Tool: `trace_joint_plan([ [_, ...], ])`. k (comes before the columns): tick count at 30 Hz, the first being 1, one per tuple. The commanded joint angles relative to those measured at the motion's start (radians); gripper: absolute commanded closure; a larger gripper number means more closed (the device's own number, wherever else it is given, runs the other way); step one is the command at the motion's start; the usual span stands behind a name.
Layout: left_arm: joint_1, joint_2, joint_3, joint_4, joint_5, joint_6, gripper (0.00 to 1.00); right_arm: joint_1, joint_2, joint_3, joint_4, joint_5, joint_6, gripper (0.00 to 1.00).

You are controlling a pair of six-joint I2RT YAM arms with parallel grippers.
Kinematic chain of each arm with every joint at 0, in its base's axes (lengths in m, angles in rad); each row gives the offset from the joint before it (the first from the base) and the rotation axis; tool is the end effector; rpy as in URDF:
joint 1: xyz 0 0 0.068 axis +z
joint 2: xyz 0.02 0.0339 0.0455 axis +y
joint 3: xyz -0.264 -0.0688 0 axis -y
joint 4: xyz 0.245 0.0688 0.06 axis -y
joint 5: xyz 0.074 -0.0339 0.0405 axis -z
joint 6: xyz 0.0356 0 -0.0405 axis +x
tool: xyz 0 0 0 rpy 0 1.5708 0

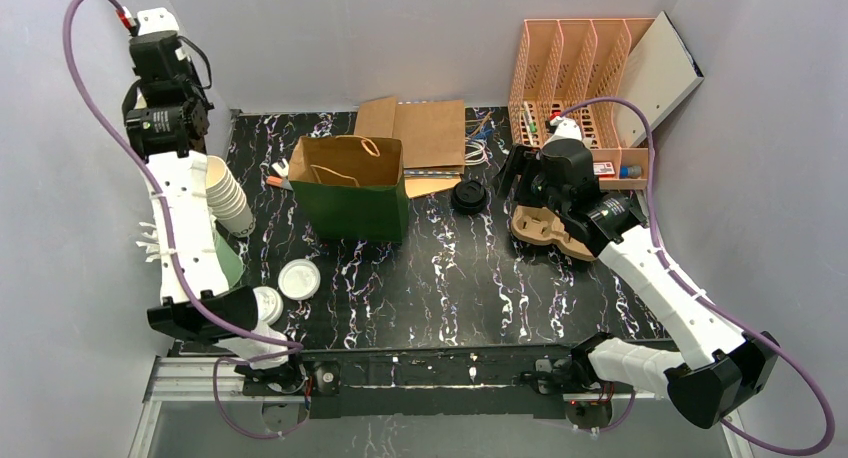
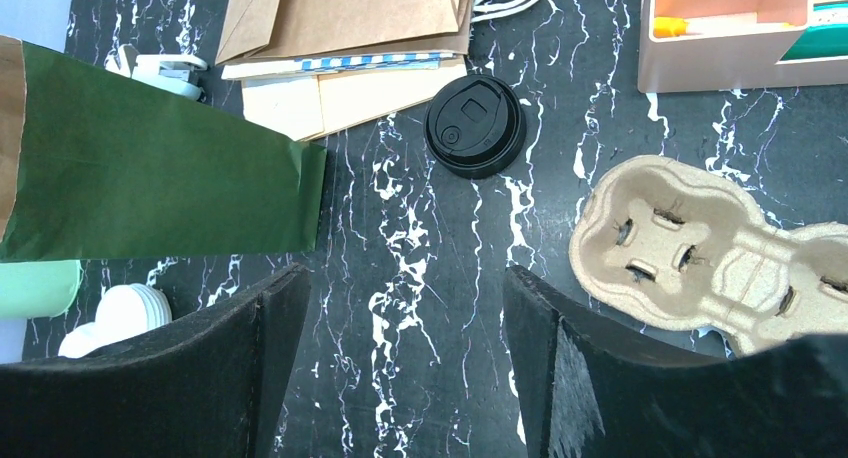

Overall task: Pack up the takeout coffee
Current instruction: Pick up the coffee cup.

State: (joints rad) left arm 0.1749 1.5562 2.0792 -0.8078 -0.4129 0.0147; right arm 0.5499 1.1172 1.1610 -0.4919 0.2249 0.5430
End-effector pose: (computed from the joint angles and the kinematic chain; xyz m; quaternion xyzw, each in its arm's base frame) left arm 0.2937 0.0664 0.5219 -0.1852 0.7710 0.2189 0.5687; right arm 0.2125 0.1210 0.3744 0.0568 0.8414 0.1937 0.5013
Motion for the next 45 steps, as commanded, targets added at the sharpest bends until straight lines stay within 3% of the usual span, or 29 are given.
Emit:
trace_joint_plan([
  [1,0.005,-0.106,0.047,0.002,0.174,-0.038,1.0,-0.002,0.001,0.012,0.023,-0.004,-0.002,0.21],
  [7,0.005,-0.276,-0.106,0.22,0.63,-0.239,1.0,-0.002,0.001,0.025,0.024,-0.001,0.0,0.22],
  [14,0.005,-0.423,-0.201,0.442,0.813,-0.288,1.0,-0.002,-0.024,0.028,0.016,0.015,-0.003,0.22],
  [19,0.005,-0.418,-0.245,0.609,1.123,-0.5,1.0,-0.003,-0.042,0.03,0.016,0.028,-0.008,0.23],
  [21,0.005,-0.431,-0.306,0.731,1.183,-0.6,1.0,-0.002,-0.047,0.034,0.016,0.038,-0.011,0.23],
  [24,0.005,-0.475,-0.41,0.849,1.2,-0.689,1.0,-0.002,-0.057,0.031,0.024,0.057,-0.019,0.23],
  [34,-0.1,-0.441,-0.511,0.909,1.183,-0.724,1.0,-0.003,-0.06,0.022,0.052,0.101,-0.035,0.24],
  [39,-0.39,-0.354,-0.471,0.831,1.014,-0.588,1.0,-0.002,-0.061,0.021,0.06,0.134,-0.041,0.24],
  [42,-0.622,-0.259,-0.357,0.614,0.79,-0.401,1.0,-0.002,-0.061,0.026,0.055,0.153,-0.043,0.24],
  [45,-0.833,-0.185,-0.292,0.508,0.598,-0.275,1.0,-0.002,-0.065,0.024,0.051,0.169,-0.044,0.24],
])
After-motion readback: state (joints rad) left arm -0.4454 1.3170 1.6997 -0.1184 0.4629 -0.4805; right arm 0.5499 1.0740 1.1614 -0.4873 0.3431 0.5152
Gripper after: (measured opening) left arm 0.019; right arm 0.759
